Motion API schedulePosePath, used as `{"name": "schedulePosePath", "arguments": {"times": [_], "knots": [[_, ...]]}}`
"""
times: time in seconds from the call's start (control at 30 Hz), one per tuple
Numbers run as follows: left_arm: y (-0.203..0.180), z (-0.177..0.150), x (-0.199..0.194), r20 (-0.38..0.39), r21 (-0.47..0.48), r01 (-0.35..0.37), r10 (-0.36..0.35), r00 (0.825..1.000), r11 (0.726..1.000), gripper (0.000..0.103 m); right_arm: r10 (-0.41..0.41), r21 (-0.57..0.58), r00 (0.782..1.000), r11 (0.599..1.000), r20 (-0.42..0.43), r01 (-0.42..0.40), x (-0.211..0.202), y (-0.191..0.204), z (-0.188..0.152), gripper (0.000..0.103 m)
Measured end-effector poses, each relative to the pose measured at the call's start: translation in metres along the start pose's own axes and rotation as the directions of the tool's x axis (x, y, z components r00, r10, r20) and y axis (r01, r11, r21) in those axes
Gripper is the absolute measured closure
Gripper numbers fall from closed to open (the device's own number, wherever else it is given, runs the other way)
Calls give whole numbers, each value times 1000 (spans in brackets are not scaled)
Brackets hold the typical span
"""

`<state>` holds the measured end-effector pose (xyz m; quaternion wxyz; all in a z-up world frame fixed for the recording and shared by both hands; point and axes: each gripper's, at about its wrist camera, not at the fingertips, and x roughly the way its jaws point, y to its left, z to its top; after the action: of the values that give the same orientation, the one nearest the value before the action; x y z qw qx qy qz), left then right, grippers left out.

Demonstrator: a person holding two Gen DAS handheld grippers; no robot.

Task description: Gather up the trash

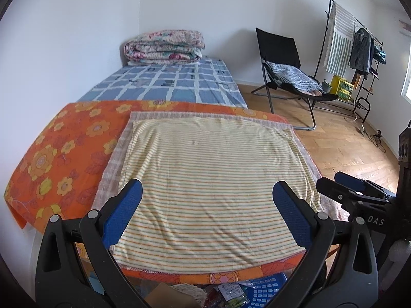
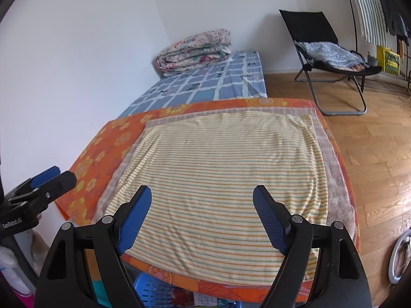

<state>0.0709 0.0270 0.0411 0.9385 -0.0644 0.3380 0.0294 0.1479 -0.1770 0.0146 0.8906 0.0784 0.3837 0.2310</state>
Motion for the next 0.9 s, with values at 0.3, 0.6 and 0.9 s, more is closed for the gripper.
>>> {"name": "schedulePosePath", "arguments": {"times": [0.3,0.6,0.9], "knots": [[16,-10,8,-48,-16,-6,6,999,1000,0,12,-67,1000,998,-29,-14,16,17,-3,22],[33,-16,0,-52,-37,-22,20,998,999,0,45,-14,999,999,-26,-46,24,22,-3,22],[44,-19,-3,-52,-29,-43,42,998,999,0,54,-129,999,990,0,-54,35,54,-4,22]]}}
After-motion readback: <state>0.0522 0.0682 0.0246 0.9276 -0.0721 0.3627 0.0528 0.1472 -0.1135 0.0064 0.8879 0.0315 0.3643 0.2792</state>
